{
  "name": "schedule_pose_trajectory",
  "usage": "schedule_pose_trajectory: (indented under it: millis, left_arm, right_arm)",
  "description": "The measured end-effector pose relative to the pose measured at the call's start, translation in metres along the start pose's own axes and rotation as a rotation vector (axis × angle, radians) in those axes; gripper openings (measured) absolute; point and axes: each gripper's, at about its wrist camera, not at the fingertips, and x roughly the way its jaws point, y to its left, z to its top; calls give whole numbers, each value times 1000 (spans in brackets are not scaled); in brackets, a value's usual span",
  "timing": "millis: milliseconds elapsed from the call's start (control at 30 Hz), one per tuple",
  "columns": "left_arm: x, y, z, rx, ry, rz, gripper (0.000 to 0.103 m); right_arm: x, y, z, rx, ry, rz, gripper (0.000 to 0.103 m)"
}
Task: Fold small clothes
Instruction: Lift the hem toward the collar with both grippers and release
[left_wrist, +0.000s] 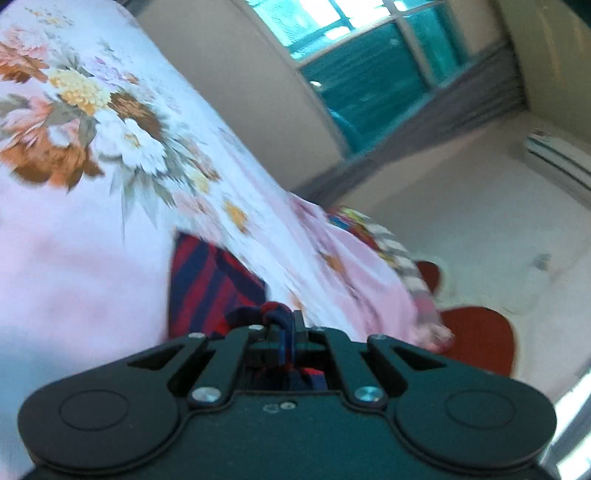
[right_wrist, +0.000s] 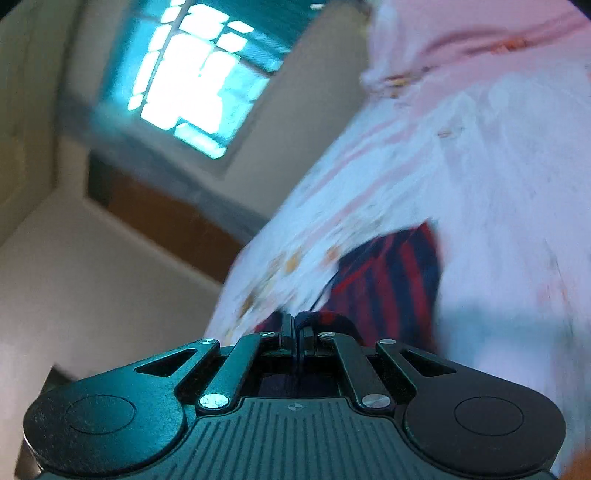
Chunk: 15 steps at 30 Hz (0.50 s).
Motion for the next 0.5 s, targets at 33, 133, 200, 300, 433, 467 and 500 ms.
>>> schedule_pose_trajectory:
  millis: [33, 133, 200, 300, 433, 467, 500]
  left_arm:
    - [21, 9, 7, -5, 9, 36, 3]
    - [75, 43, 18, -61, 65, 196, 27]
    - [76, 48, 14, -72, 62, 189, 32]
    - [52, 35, 10, 47, 20, 170, 56]
    - [27, 22, 10, 259, 7, 231, 56]
    - [26, 17, 10, 328, 21, 261, 56]
    - [27, 11, 9, 414, 44, 301, 54]
  right_arm:
    - [21, -18, 16, 55, -1, -15, 1]
    - [75, -78, 42, 208, 29, -168, 1]
    - [78, -96, 42, 232, 27, -193, 1]
    - [55, -82, 35, 51, 8, -181, 1]
    - [40, -57, 22, -213, -13, -239, 5]
    - [37, -50, 18, -272, -15, -249, 13]
    - [35, -43, 15, -334, -19, -249, 41]
